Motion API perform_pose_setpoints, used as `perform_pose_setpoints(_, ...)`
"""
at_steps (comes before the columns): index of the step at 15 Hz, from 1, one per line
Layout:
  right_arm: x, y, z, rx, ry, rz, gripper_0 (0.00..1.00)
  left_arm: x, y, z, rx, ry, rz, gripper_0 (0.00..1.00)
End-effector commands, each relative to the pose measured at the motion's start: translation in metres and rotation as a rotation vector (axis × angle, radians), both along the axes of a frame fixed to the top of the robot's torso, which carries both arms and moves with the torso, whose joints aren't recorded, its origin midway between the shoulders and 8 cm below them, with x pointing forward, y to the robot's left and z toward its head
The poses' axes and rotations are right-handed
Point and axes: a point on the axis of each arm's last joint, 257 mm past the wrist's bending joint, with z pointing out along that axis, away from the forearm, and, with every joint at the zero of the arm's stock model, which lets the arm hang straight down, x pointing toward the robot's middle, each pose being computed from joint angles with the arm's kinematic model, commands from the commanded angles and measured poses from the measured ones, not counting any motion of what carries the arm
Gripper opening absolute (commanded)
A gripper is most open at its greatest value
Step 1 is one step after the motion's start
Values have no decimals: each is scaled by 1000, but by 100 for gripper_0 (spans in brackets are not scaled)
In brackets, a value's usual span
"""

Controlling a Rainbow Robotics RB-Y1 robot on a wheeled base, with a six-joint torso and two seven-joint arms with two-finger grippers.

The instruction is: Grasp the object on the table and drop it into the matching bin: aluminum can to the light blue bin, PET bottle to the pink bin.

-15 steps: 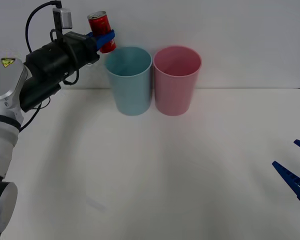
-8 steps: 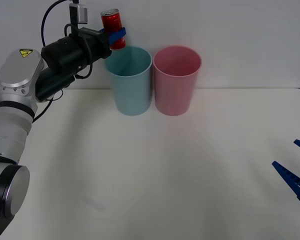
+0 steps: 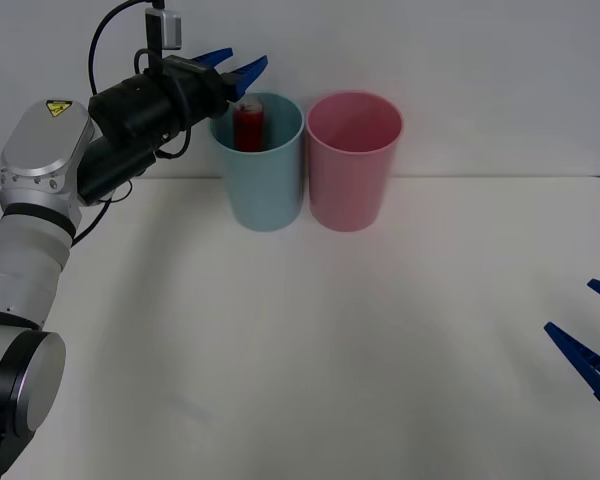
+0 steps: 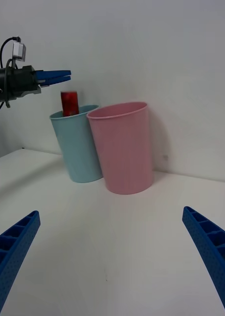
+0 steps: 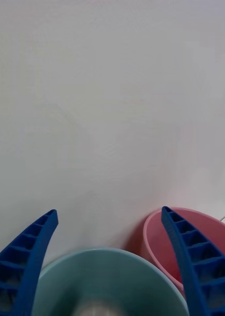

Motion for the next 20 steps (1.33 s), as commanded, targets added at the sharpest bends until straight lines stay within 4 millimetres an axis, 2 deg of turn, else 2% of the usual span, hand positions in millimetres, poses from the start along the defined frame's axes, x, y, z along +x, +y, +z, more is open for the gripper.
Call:
perform_pose_setpoints(1, 0, 0, 0, 0, 0, 0, 100, -1, 0, -1, -7, 2, -3, 100)
perform_pose_setpoints(5, 0, 0, 0, 0, 0, 0, 100, -7, 9, -6, -35, 5, -6, 100)
perform_pose_setpoints(9, 0, 0, 0, 0, 0, 0, 100, -26, 35, -10, -65, -20, 5, 100)
perform_pose_setpoints(11, 0, 0, 0, 0, 0, 0, 100, -37, 53, -15, -81, -31, 24, 100)
perform_pose_setpoints(20, 0, 0, 0, 0, 0, 0, 100, -116, 150, -49, -78, -89, 113, 100)
